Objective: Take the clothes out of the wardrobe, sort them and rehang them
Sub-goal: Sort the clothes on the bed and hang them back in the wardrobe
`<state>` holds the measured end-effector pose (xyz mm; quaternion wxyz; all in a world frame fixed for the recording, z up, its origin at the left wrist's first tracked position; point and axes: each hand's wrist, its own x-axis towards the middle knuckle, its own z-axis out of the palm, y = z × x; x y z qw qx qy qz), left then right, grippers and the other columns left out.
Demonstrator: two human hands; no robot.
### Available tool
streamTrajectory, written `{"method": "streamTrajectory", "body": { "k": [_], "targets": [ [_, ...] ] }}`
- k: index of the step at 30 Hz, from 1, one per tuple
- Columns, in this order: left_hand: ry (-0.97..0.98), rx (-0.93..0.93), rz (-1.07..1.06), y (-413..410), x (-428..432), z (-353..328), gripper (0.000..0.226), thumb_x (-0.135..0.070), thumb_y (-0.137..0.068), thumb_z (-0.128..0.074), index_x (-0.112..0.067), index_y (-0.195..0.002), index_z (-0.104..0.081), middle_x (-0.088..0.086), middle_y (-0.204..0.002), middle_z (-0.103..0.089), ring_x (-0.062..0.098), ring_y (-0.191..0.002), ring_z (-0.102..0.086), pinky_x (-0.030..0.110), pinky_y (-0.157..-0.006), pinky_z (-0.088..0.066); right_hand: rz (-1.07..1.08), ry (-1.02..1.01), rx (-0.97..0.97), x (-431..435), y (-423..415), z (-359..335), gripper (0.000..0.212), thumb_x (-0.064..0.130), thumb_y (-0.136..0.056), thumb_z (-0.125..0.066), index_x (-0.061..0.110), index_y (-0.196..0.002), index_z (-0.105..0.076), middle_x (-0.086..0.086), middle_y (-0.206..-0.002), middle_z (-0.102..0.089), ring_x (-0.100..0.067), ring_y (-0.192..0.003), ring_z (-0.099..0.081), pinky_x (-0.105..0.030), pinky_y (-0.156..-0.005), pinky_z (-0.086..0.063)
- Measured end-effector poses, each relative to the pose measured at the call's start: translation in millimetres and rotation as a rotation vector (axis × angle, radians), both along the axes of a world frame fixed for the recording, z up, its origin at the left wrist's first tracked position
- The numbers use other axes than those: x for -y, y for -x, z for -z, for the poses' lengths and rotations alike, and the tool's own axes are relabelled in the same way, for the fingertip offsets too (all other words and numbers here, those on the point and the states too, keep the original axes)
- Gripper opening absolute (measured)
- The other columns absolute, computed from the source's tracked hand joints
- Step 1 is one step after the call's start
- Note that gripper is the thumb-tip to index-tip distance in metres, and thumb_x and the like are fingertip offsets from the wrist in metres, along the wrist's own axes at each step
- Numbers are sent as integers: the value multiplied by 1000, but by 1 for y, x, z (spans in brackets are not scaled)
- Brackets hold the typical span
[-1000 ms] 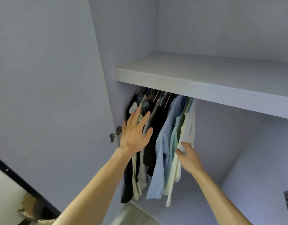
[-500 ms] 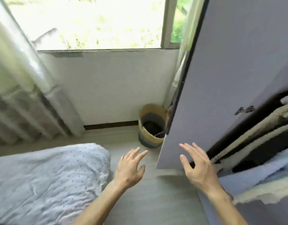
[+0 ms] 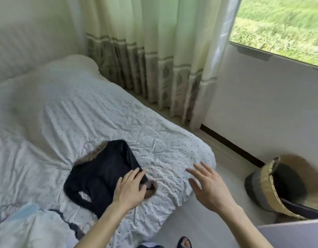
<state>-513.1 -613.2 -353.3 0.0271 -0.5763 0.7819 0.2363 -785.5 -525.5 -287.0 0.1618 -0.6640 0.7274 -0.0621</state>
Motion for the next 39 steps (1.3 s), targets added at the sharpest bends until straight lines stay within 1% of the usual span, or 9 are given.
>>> {"method": "streamTrajectory", "body": {
  "k": [6, 10, 12, 16, 18, 22, 29, 33, 39],
  "targets": [
    [-19, -17, -337, -65, -21, 2, 59, -44, -101, -43, -38, -156, -24, -8, -164, -18, 14, -152, -13, 45, -123, -18, -328, -49, -23, 73, -43, 5, 46, 49, -104, -34, 42, -149, -35, 13, -160, -27, -15, -153, -7, -35, -124, -15],
    [-21, 23, -490, -87, -39, 6, 58, -42, -100, -44, -36, -155, -25, -7, -164, -20, 15, -151, -16, 44, -121, -22, -501, -82, -32, 107, -70, 21, 46, 47, -104, -32, 40, -150, -33, 11, -161, -28, -16, -153, -8, -35, -123, -15],
    [-10, 71, -512, -93, -44, 10, 59, -44, -100, -43, -35, -155, -25, -8, -164, -20, 15, -151, -17, 45, -120, -23, -556, -98, -45, 118, -80, 28, 47, 46, -105, -31, 39, -151, -32, 10, -161, -27, -16, -153, -8, -37, -123, -15],
    [-55, 149, -575, -109, -56, 21, 60, -47, -99, -42, -36, -155, -26, -9, -164, -20, 14, -151, -16, 48, -122, -17, -649, -170, -50, 140, -105, 41, 46, 43, -105, -31, 35, -151, -34, 8, -161, -28, -18, -153, -9, -39, -122, -17],
    [-69, 179, -586, -117, -57, 27, 60, -45, -98, -42, -34, -155, -27, -8, -163, -23, 14, -150, -19, 47, -121, -19, -685, -188, -63, 152, -115, 48, 47, 42, -105, -33, 34, -150, -36, 6, -160, -31, -19, -152, -12, -40, -121, -20],
    [-138, 211, -592, -133, -42, 44, 60, -43, -98, -43, -33, -155, -28, -7, -163, -23, 16, -150, -19, 44, -120, -18, -716, -241, -78, 181, -136, 64, 47, 40, -104, -34, 30, -150, -39, 4, -155, -38, -22, -150, -21, -39, -119, -24],
    [-331, 224, -513, -177, 33, 100, 59, -42, -100, -41, -30, -156, -25, -3, -162, -24, 18, -150, -19, 49, -120, -18, -703, -363, -109, 248, -186, 114, 44, 38, -103, -35, 29, -145, -43, 6, -145, -48, -20, -144, -31, -38, -114, -31],
    [-391, 175, -522, -209, 96, 140, 61, -42, -100, -42, -30, -156, -23, -2, -159, -30, 20, -147, -25, 47, -118, -25, -684, -496, -114, 287, -216, 165, 46, 38, -104, -33, 29, -149, -38, 7, -148, -45, -20, -145, -29, -36, -115, -31],
    [-470, 134, -616, -272, 190, 216, 65, -45, -99, -44, -29, -157, -20, 5, -161, -26, 29, -145, -30, 48, -114, -33, -614, -679, -96, 336, -258, 256, 49, 36, -104, -36, 23, -151, -36, 6, -150, -43, -22, -142, -34, -40, -109, -39]
  ]
}}
